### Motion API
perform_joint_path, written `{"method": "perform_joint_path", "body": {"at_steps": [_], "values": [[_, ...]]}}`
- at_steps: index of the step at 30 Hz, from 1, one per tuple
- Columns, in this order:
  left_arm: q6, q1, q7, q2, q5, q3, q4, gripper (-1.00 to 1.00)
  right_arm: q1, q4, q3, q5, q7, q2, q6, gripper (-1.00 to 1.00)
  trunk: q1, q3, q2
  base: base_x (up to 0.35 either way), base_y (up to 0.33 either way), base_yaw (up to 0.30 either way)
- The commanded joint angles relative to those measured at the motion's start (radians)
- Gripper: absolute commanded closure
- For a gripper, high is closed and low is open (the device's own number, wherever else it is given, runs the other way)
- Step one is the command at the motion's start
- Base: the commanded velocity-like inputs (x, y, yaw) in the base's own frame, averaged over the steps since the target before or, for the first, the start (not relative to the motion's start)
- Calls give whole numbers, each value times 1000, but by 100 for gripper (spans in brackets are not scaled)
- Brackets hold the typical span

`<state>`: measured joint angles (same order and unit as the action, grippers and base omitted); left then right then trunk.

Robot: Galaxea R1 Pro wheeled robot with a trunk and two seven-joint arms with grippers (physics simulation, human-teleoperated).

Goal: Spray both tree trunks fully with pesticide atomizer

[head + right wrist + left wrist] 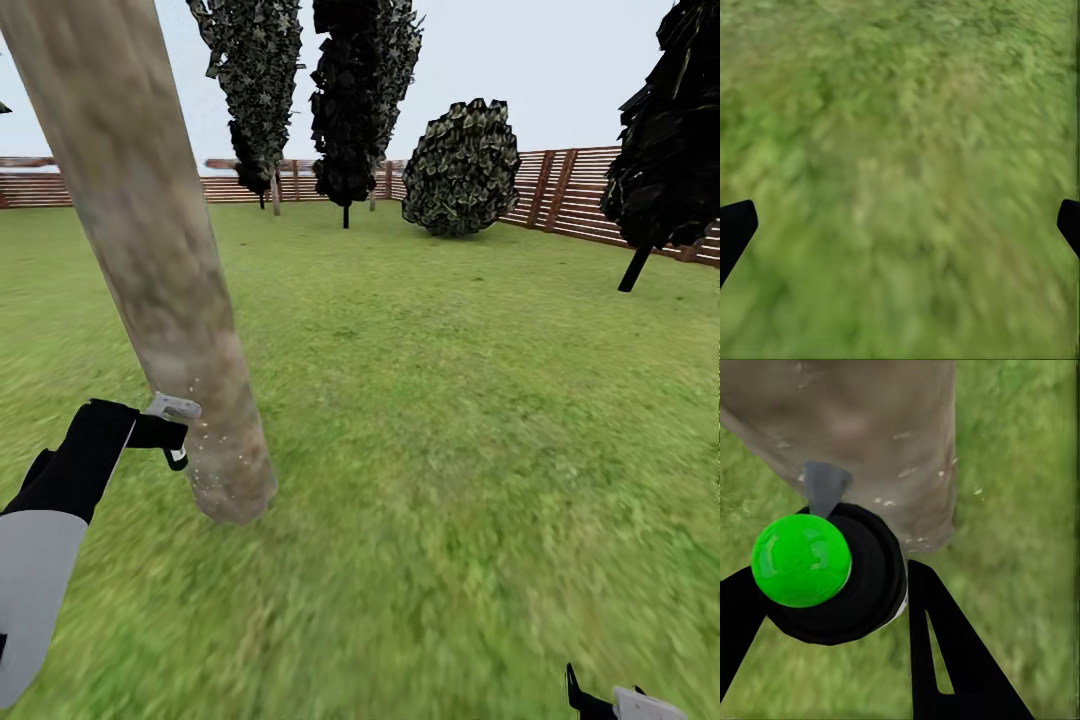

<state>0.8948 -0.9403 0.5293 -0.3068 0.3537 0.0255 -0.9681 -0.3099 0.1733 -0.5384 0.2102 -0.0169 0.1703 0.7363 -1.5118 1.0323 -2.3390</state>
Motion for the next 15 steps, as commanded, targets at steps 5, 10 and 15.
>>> {"method": "perform_joint_path", "body": {"at_steps": [5, 10, 15], "values": [[1, 0, -2, -2, 1, 3, 12, 100, 0, 0, 0, 0, 0, -1, 0, -100, 0, 0, 0, -1, -274, 200], [1, 0, -12, -4, 1, 5, 14, 100, 0, 0, 0, 0, 0, -2, 0, -100, 0, 0, 0, 0, -275, 278], [12, 0, -90, -1, -3, 4, 15, 100, 0, 0, 0, -1, 0, -2, 0, -100, 0, 0, 0, 0, -275, 222]]}}
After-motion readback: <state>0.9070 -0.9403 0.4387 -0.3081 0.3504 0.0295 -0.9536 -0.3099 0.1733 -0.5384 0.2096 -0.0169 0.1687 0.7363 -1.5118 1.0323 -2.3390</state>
